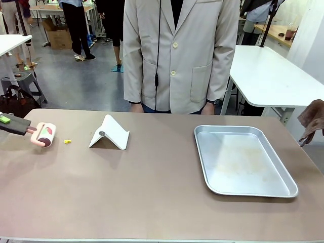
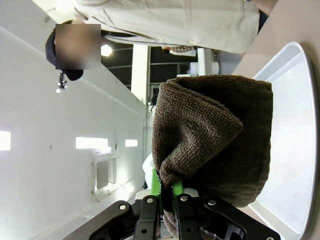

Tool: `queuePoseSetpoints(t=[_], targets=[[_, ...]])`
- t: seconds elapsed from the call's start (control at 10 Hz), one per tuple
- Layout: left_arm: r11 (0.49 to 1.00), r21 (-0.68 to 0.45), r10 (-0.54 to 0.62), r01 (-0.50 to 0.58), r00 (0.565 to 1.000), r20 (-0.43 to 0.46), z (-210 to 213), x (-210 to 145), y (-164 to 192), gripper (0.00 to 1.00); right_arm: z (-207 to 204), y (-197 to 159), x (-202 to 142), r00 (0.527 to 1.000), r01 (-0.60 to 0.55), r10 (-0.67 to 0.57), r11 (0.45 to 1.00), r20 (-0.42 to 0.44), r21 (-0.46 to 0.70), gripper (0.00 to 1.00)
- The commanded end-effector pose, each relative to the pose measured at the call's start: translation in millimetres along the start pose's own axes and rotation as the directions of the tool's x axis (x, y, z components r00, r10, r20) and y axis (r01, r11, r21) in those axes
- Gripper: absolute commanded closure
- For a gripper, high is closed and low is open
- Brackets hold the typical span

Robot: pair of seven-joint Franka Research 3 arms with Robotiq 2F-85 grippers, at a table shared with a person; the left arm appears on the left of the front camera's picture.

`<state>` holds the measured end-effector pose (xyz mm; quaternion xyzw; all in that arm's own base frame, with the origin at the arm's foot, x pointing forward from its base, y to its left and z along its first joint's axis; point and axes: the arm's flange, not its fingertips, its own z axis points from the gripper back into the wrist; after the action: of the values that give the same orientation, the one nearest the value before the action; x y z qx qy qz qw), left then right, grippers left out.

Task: Clean the surface of the table.
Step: Clean the area not pointed to by the person.

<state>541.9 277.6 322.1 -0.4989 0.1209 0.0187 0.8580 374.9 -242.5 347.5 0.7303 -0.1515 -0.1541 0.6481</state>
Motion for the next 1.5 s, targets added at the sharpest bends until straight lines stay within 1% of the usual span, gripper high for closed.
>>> queuePoseSetpoints(t=[0.0, 0.2, 0.4, 0.6, 0.7, 1.0, 1.1, 1.4], targets=[[0.999, 0.05, -0.002, 0.001, 1.0, 0.02, -15, -15, 0, 0.78, 0, 4, -1, 1.0, -0.007, 0.007, 1.0, 0.001, 0.0, 0.9], [0.996, 0.092, -0.023, 0.018, 0.999, 0.049, -27, -15, 2, 0.78, 0, 4, -1, 1.0, -0.007, 0.007, 1.0, 0.001, 0.0, 0.9], [0.992, 0.126, -0.03, 0.024, 0.998, 0.05, -37, -14, 3, 0.78, 0, 4, -1, 1.0, -0.007, 0.007, 1.0, 0.001, 0.0, 0.9], [0.991, 0.13, -0.025, 0.022, 0.999, 0.02, -50, -12, 1, 0.78, 0, 4, -1, 1.0, -0.007, 0.007, 1.0, 0.001, 0.0, 0.9], [0.991, 0.131, -0.023, 0.024, 1.0, -0.008, -57, -12, -1, 0.78, 0, 4, -1, 1.0, -0.007, 0.007, 1.0, 0.001, 0.0, 0.9], [0.988, 0.151, -0.021, 0.026, 0.999, -0.032, -79, -10, -10, 0.78, 0, 4, -1, 1.0, -0.007, 0.007, 1.0, 0.001, 0.0, 0.9], [0.988, 0.154, -0.005, 0.013, 0.999, -0.053, -86, -9, -14, 0.78, 0, 4, -1, 1.0, -0.007, 0.007, 1.0, 0.001, 0.0, 0.9], [0.989, 0.145, 0.011, 0.001, 0.997, -0.082, -103, -4, -27, 0.78, 0, 4, -1, 1.0, -0.007, 0.007, 1.0, 0.001, 0.0, 0.9]])
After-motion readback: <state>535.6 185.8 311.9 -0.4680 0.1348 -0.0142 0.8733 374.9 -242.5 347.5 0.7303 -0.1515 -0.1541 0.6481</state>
